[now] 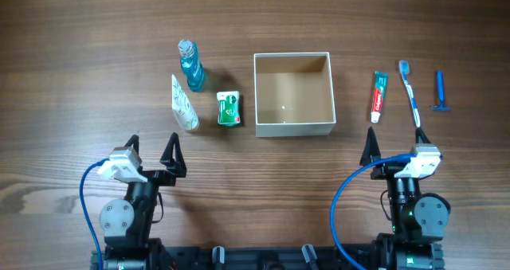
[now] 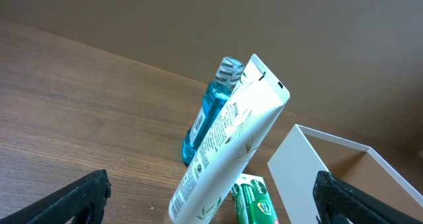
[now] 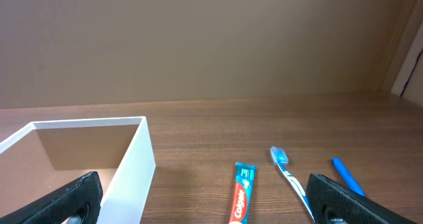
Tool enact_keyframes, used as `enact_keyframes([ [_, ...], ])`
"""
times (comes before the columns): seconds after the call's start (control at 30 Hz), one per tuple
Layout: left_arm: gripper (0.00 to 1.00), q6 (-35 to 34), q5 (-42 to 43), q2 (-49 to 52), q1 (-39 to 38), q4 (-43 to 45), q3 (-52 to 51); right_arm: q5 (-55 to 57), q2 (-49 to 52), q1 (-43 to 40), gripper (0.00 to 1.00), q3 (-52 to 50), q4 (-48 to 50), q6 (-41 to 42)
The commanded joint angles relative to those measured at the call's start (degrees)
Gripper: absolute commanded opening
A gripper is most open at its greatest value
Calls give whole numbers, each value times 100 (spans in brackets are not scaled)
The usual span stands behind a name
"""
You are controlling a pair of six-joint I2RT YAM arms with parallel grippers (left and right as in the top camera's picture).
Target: Pack container
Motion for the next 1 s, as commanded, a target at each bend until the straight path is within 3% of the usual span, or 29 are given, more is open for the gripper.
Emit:
enact_keyframes([
  [0.0, 100, 114, -11, -35, 48, 0, -48, 98, -9, 35, 100, -9, 15, 76],
  [0.7, 100, 116, -133, -35, 48, 79, -48, 98, -9, 35, 100, -9, 15, 76],
  [0.97, 100, 68, -155, -35, 46, 789, -48, 98, -9, 35, 100, -9, 15, 79],
])
